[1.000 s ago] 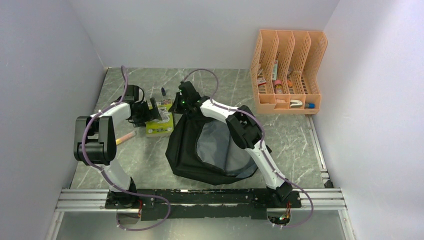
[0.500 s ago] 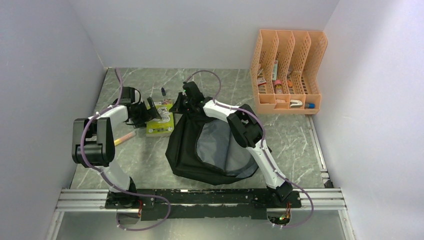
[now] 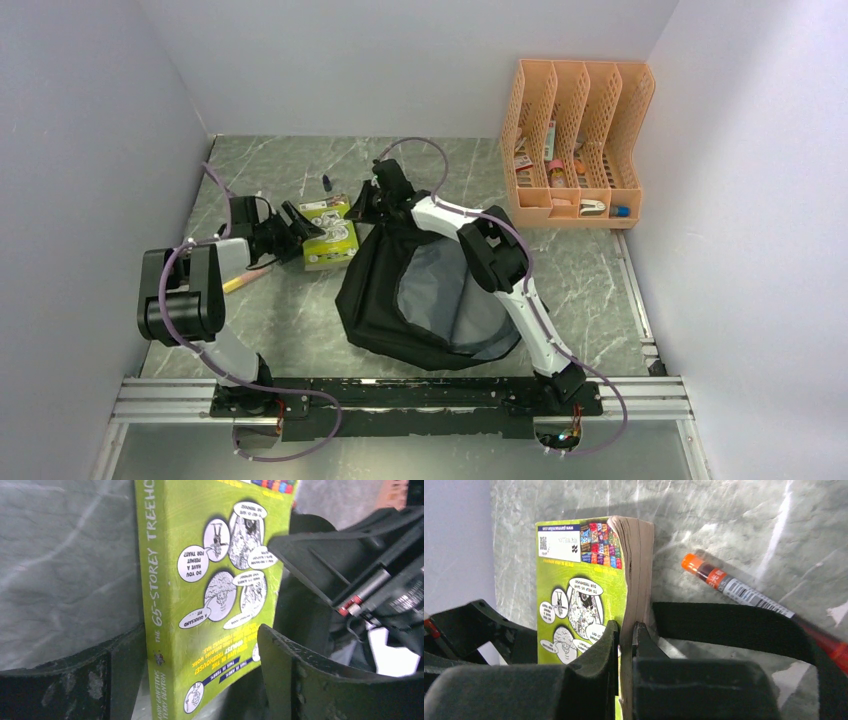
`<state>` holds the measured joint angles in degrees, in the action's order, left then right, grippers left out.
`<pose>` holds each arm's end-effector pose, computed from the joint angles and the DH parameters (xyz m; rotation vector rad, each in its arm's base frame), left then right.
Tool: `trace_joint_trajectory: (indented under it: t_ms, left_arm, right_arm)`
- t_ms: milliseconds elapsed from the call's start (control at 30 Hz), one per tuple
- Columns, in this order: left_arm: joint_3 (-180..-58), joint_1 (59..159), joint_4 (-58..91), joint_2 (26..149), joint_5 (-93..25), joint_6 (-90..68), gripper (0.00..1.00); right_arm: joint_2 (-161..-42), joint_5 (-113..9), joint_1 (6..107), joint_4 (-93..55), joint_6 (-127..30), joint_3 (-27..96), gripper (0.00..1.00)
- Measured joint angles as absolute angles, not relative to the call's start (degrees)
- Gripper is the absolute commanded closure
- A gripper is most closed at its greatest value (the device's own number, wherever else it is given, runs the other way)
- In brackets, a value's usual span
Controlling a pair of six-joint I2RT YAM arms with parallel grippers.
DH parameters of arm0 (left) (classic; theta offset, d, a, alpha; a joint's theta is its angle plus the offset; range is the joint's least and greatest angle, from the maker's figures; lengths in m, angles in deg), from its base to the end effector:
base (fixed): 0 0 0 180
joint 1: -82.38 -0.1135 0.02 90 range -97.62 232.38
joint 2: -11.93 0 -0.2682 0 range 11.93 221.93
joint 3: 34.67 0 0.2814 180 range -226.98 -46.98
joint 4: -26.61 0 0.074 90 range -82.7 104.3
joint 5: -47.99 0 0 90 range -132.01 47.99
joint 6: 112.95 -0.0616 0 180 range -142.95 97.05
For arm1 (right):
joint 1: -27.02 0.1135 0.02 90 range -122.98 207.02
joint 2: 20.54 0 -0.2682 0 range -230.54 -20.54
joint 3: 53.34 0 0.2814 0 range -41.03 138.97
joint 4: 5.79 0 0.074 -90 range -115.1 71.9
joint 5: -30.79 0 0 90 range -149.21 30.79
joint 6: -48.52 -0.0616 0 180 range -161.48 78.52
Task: Pack the student bag
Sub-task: Pick up the book from the center of the board.
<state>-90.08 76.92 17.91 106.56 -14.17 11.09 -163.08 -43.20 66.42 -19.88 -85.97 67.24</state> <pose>0.3469 0.0043 0.1075 -0.6022 2.3617 -0.8131 0.4541 0.3950 0.0930 -0.0651 2.4067 1.0682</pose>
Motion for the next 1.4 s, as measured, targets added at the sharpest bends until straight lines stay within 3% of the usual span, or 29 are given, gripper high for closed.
trace_joint_trajectory:
  t_ms: [333,633,667,767,833,1100,1400]
  left_arm:
    - [-83.1,76.86,32.27,107.41,-5.36,20.77,0.32]
    - [-83.17,76.86,35.42,107.41,-2.76,23.61,0.67]
    - [-83.54,76.86,34.92,107.41,-2.79,23.59,0.7]
    - [-85.64,76.88,32.03,107.41,-3.35,22.94,0.87]
    - [-87.23,77.1,29.21,107.32,-3.9,21.43,0.95]
    - [-92.72,78.1,17.76,100.63,-7.79,13.21,0.95]
    - [-103.04,78.59,5.78,85.4,-14.44,1.36,0.95]
  right_arm:
    - [-163.14,-43.02,65.7,-19.9,-85.54,67.42,1.0]
    - [-163.25,-42.85,65.66,-20.14,-85.54,67.72,1.0]
    - [-163.23,-42.85,65.63,-20.06,-85.56,67.7,0.97]
    - [-162.92,-42.91,65.52,-19.55,-85.54,67.22,0.7]
    - [-162.33,-43.39,65.48,-19.25,-85.21,66.76,0.6]
    - [-155.58,-46.28,65.15,-21.0,-81.86,59.98,0.51]
    - [-130.66,-47.04,63.69,-7.29,-76.86,41.23,0.5]
